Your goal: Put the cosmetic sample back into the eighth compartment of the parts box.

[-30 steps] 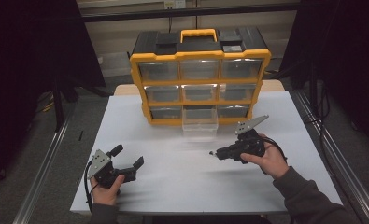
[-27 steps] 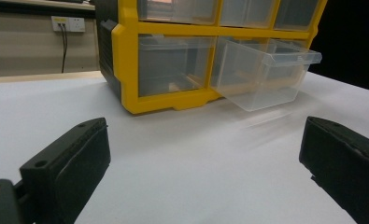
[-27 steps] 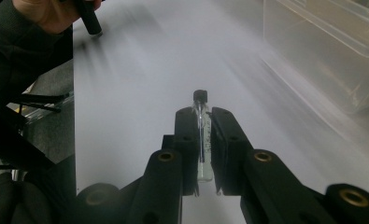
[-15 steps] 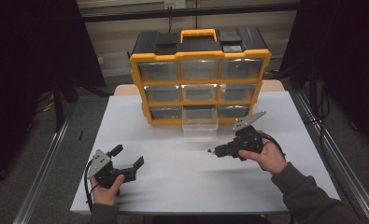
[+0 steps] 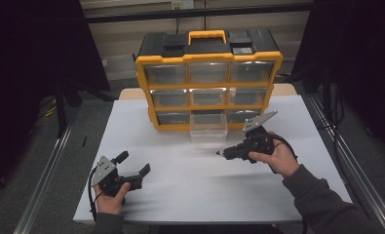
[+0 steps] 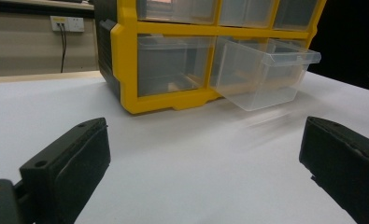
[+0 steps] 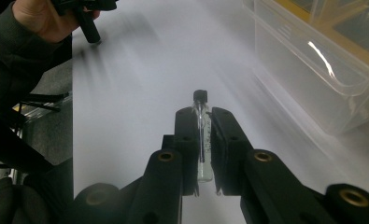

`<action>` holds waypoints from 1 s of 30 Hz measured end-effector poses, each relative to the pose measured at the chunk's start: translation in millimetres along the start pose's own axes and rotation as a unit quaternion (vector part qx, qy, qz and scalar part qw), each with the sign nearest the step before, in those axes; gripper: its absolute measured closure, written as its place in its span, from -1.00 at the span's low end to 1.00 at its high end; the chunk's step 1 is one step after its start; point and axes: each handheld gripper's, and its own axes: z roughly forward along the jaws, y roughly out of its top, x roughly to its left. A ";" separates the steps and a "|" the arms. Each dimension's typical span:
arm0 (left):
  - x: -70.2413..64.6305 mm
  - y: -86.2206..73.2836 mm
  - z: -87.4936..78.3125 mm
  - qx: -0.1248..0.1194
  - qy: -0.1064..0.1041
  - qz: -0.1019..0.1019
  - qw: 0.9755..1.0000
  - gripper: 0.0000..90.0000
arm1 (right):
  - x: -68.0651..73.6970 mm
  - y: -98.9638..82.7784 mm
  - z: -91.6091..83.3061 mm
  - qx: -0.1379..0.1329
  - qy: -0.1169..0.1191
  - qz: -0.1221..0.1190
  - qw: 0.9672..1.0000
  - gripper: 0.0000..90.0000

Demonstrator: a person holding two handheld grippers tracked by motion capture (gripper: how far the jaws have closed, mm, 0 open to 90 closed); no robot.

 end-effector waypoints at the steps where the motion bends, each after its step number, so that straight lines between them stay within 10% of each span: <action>1: -0.1 0.0 0.1 -0.001 0.000 -0.001 1.000 -0.96 | -0.2 1.2 -0.3 0.000 0.000 0.000 1.000 0.80; 30: 0.2 0.2 0.0 0.000 0.000 0.000 1.000 -0.96 | -3.7 23.9 -3.9 -0.003 0.000 -0.010 1.000 0.80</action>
